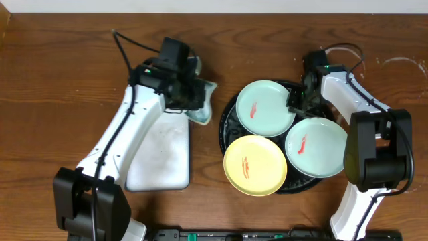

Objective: Clean dirty plates on tray and stack at the side

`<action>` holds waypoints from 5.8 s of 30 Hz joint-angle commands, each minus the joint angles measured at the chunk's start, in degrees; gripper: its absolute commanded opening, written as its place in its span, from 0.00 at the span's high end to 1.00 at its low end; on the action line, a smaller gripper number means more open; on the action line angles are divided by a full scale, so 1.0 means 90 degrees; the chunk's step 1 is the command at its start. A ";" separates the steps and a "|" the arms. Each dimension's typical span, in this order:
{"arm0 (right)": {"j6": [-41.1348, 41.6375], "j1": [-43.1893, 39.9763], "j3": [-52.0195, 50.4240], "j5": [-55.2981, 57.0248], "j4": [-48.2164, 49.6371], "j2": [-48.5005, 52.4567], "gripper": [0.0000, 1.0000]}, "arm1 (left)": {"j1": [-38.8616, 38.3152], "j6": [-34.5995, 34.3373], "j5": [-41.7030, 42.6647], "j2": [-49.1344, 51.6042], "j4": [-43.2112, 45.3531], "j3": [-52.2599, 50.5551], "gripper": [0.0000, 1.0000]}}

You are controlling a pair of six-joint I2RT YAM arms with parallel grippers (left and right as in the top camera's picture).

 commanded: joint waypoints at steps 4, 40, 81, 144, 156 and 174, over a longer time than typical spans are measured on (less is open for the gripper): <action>-0.1455 -0.0049 0.0010 0.0384 0.0459 0.0036 0.86 | -0.0260 -0.0794 0.0063 -0.0036 0.0687 0.0104 0.93; -0.0685 0.0112 -0.0112 0.0695 -0.0114 0.0039 0.99 | -0.1758 -0.4277 0.0913 0.3570 0.4311 0.0117 0.92; -0.0857 0.0121 -0.0112 0.0699 -0.0512 0.0039 0.99 | -0.1506 -0.1200 -0.2691 0.2200 -0.1554 0.2803 0.93; -0.3092 0.4085 0.0185 0.7842 -0.0304 -0.2681 0.99 | 0.2215 -0.0981 -0.2259 0.0539 -0.2035 -0.0580 0.92; -0.3092 0.4170 0.0185 0.7939 -0.0347 -0.2681 0.99 | 0.2215 -0.0981 -0.2259 0.0539 -0.2035 -0.0580 0.92; -0.1928 0.3631 0.0180 0.6419 -0.0469 -0.2674 0.99 | 0.2215 -0.0979 -0.2259 0.0539 -0.2035 -0.0580 0.92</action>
